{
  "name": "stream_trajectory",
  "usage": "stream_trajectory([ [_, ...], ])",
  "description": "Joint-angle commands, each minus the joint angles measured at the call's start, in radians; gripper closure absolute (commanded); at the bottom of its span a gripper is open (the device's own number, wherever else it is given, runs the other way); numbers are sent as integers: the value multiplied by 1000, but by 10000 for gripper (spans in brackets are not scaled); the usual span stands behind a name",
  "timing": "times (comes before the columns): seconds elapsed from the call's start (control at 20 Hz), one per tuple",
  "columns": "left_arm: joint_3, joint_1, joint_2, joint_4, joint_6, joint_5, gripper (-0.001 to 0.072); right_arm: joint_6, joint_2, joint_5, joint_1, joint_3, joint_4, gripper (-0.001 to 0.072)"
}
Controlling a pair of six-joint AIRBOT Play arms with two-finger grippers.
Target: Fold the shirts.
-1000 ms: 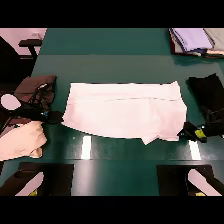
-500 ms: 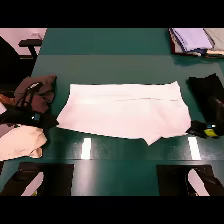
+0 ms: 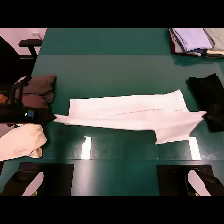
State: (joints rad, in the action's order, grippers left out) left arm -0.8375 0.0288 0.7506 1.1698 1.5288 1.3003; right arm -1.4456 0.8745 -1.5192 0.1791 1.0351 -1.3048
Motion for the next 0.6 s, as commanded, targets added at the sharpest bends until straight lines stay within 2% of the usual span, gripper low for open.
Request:
stream_trajectory([
  [0.0,-4,0,185,-2,-32,-134,681,11,234,107,-110,126,-6,694],
  [0.15,-5,0,377,-3,-94,-214,680,5,469,149,-185,272,-5,694],
  [0.3,-45,0,513,-2,-97,-307,681,5,647,148,-212,421,0,694],
  [0.55,-175,0,572,-3,-97,-351,680,4,800,118,-215,613,37,693],
])
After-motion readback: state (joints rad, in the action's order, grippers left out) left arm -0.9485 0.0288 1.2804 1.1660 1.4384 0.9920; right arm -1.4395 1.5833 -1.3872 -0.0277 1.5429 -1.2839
